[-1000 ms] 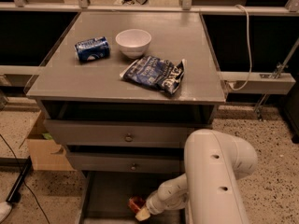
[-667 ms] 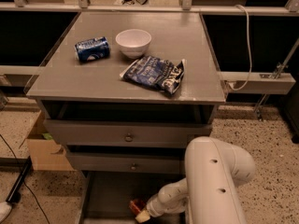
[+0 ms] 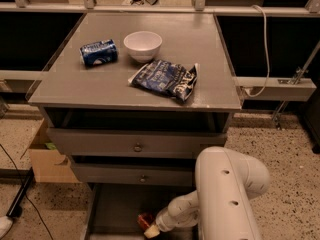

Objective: Place coke can into bottom drawer

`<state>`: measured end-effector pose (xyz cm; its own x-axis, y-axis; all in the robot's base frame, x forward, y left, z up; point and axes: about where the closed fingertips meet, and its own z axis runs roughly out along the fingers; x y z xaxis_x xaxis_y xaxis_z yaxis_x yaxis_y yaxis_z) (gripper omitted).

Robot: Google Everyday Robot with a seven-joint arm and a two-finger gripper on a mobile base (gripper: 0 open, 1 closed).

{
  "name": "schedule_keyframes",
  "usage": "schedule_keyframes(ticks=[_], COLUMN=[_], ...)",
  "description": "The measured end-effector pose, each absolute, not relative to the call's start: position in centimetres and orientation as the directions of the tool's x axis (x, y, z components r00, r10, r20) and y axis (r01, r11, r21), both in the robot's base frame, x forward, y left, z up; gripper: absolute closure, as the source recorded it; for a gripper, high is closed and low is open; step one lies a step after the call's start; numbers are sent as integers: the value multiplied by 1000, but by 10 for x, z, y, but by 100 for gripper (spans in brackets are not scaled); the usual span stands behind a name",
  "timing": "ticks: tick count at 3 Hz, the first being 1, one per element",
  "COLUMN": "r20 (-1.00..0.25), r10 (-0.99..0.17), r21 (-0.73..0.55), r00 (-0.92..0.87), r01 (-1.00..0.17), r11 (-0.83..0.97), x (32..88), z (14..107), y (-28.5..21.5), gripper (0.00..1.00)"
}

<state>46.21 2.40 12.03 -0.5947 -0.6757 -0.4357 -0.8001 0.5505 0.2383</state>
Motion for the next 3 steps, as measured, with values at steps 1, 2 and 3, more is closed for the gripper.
schedule_keyframes(ticks=[1,2,3], r20=[-436,-436,-436], r10=[-676,-676,-676], r21=[238,238,238], r00=[-595,-595,-595], r01=[-800,-800,-800], r11=[550,550,550], x=[462,462,462], z=[120,120,120], y=[24,24,24], gripper=[64,41,17])
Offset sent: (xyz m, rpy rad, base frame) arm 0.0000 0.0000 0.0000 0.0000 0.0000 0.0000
